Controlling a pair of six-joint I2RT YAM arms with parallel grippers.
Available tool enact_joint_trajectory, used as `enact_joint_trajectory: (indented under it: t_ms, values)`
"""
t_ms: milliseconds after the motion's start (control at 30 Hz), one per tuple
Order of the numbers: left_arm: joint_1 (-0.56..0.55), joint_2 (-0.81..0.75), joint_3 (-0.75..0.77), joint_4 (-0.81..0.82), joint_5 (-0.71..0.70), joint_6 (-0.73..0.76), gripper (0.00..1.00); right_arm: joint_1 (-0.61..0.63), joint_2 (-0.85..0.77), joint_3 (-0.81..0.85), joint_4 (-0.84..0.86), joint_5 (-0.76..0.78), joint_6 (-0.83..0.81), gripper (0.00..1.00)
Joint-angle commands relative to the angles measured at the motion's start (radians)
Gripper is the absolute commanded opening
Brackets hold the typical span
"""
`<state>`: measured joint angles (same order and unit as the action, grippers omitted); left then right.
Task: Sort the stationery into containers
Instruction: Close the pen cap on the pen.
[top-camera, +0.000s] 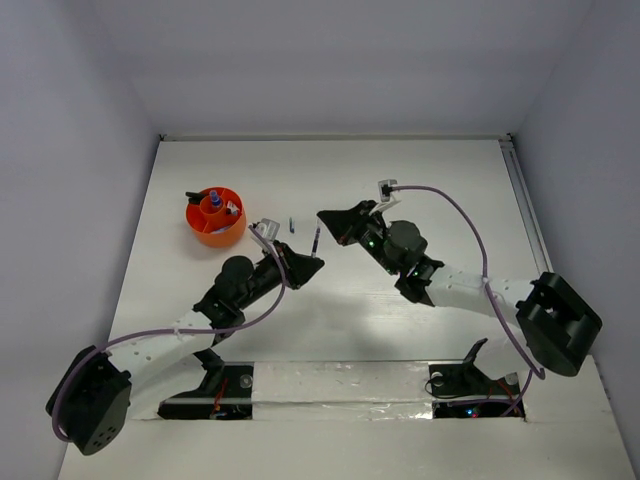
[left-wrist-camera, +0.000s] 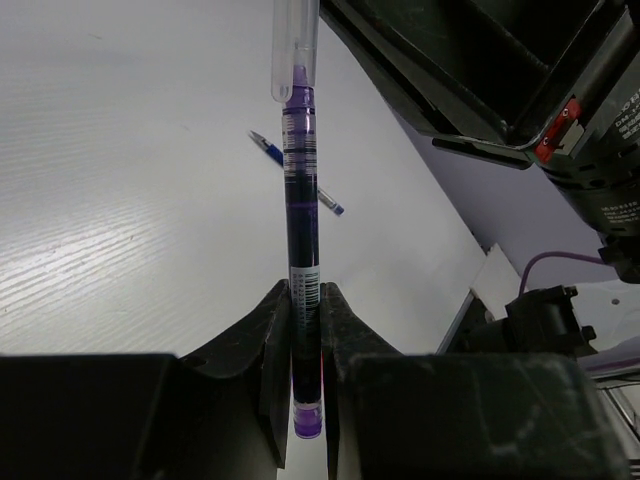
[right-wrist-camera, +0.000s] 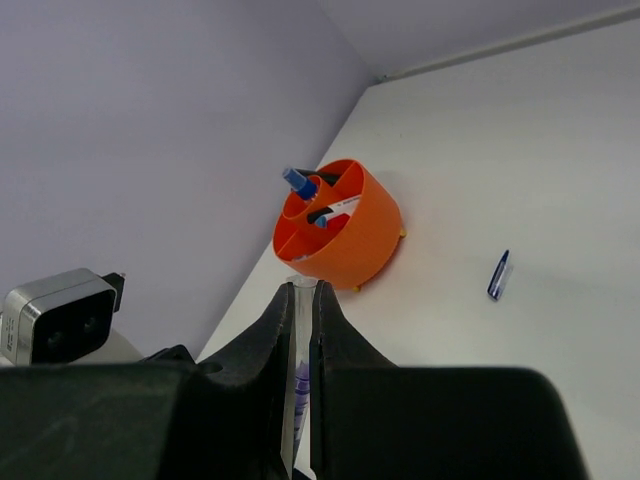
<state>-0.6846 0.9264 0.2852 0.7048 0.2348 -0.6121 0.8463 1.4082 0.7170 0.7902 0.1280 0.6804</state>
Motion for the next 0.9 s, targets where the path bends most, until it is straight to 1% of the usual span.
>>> enact_joint_trajectory:
  t_ms: [0, 100, 267, 433, 533, 700, 733, 867]
  values:
    - [0.005, -0.044, 0.089, 0.124, -0.048, -0.023, 0.00, 0.031, -0.026, -0.027, 0.018, -0.025, -0.035, 0.00]
    - [0.005, -0.044, 0.094, 0.139, -0.052, -0.015, 0.00, 0.031, -0.032, -0.030, 0.017, -0.063, -0.001, 0.00]
    - [0.005, -0.050, 0.075, 0.180, -0.071, 0.024, 0.00, 0.031, -0.035, -0.019, -0.039, -0.151, 0.108, 0.00]
    - [0.005, -0.070, 0.055, 0.200, -0.072, 0.086, 0.00, 0.031, -0.044, 0.015, -0.109, -0.205, 0.157, 0.00]
    - [0.005, -0.099, 0.049, 0.191, -0.072, 0.129, 0.00, 0.031, -0.057, 0.051, -0.185, -0.223, 0.142, 0.00]
    - [0.005, -0.141, 0.081, 0.124, -0.086, 0.143, 0.00, 0.031, -0.078, 0.076, -0.273, -0.228, 0.094, 0.00]
    - [0.005, -0.147, 0.089, 0.110, -0.084, 0.144, 0.00, 0.031, -0.080, 0.081, -0.314, -0.243, 0.082, 0.00]
    - [0.005, -0.152, 0.163, 0.026, -0.069, 0.146, 0.00, 0.031, -0.078, 0.087, -0.390, -0.310, 0.025, 0.00]
